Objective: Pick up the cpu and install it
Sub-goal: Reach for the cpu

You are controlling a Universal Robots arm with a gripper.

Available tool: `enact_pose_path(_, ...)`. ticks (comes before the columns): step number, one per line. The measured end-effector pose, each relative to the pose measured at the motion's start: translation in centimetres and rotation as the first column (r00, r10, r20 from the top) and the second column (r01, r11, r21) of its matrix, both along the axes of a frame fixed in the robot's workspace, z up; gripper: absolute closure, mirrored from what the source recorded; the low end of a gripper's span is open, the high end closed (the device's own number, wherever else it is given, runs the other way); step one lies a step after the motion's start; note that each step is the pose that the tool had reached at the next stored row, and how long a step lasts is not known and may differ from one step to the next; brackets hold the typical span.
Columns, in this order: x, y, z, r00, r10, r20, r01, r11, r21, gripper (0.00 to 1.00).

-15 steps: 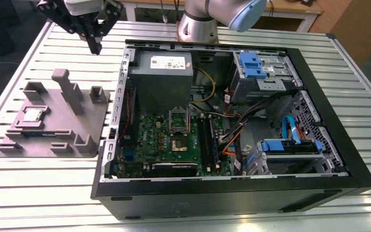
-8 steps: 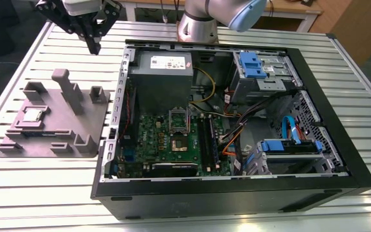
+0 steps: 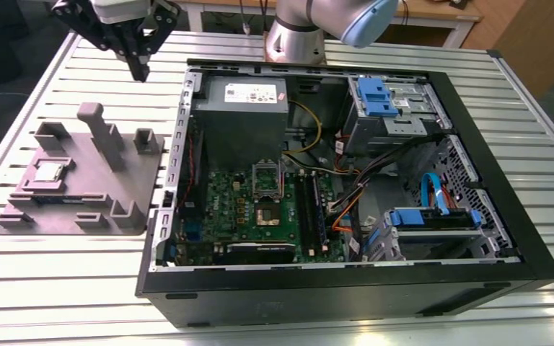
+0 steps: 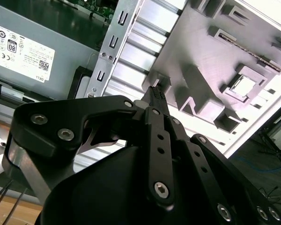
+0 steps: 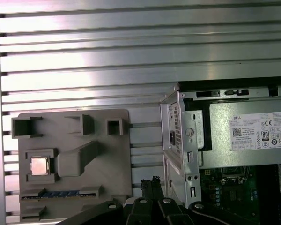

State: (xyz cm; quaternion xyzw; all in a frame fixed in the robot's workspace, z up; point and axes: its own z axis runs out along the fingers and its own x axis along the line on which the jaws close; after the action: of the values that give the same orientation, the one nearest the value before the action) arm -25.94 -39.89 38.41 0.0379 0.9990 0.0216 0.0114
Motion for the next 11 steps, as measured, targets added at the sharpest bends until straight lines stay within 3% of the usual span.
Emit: enact_pose_path(11,-0.21,0.00,-0.05,1.0000,0.000,-0.0001,0.000,1.0000,0.0001,0.89)
